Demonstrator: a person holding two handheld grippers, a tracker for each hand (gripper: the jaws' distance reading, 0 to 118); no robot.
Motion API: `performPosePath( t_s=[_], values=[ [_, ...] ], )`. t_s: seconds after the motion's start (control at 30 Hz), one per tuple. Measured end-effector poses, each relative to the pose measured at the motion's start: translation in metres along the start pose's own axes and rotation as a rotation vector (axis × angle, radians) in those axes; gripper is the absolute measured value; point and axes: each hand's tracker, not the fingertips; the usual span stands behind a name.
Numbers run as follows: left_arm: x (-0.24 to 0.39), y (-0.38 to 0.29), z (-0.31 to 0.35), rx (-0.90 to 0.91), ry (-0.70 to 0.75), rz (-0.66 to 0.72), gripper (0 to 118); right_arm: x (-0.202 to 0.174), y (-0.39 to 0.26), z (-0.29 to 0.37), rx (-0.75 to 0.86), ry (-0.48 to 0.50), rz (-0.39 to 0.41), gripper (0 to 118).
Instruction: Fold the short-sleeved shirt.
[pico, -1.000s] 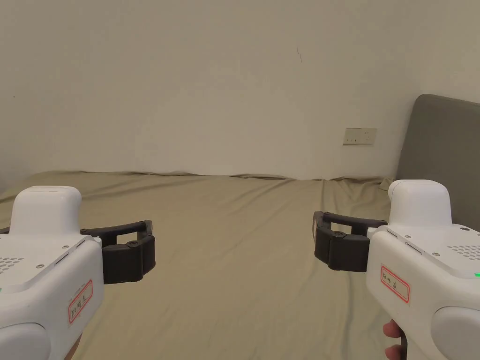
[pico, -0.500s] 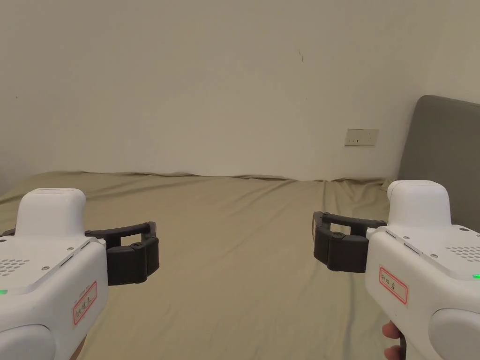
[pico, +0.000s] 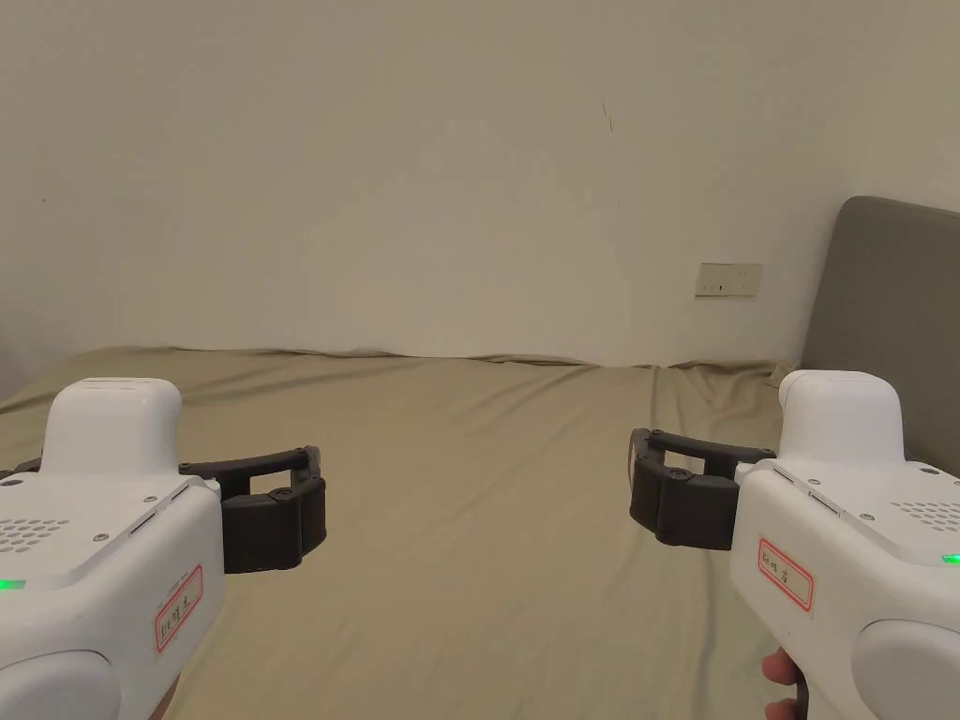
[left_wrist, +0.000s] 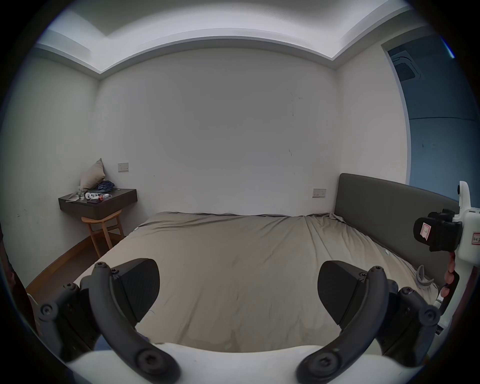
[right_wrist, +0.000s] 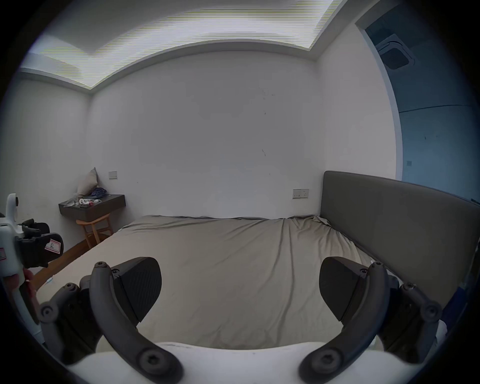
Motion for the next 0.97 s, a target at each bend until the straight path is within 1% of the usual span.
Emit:
performPosePath(
  t_s=[0.23,0.27,0.3,0.33,0.4,0.5,0.57,0.67,0.8,0.97],
  values=[
    [-0.0003,0.0017,0.0015,0.002,0.002,-0.005,118,-0.0025,0.0011,0.0041,0.033,0.01,0.019,118],
    [-0.0005,0.002,0.0015,0.002,0.001,-0.003,118,-0.0034,0.001,0.0035,0.038,0.007,0.035,118],
    [-0.0007,0.002,0.0017,0.003,0.001,-0.002,118,-0.0064,0.0012,0.0011,-0.009,-0.037,0.076,118],
    [-0.0006,0.0018,0.0019,0.004,0.003,0.0,118,-0.0089,0.0008,-0.0013,-0.018,-0.049,0.084,118],
    [-0.0001,0.0019,0.0019,0.002,0.002,0.0,118,-0.0101,-0.0008,-0.0033,-0.015,-0.056,0.06,118],
    [0.001,0.0016,0.0014,0.001,-0.002,-0.004,118,-0.0054,-0.0012,-0.0022,-0.023,-0.007,-0.006,118],
    [0.0016,0.0013,0.0016,-0.002,-0.002,-0.006,118,-0.0021,0.0005,-0.0035,-0.046,0.008,-0.021,118],
    [0.0016,0.0011,0.0011,-0.004,-0.003,-0.006,118,-0.0023,0.0006,-0.0045,-0.046,0.005,-0.019,118],
    [0.0006,0.0008,-0.0006,-0.005,-0.001,-0.002,118,-0.0048,0.0013,-0.0026,-0.025,-0.015,0.006,118],
    [0.0028,0.002,-0.0009,-0.006,-0.006,-0.008,118,-0.0086,0.0014,-0.0024,-0.02,0.001,0.03,118]
  ],
)
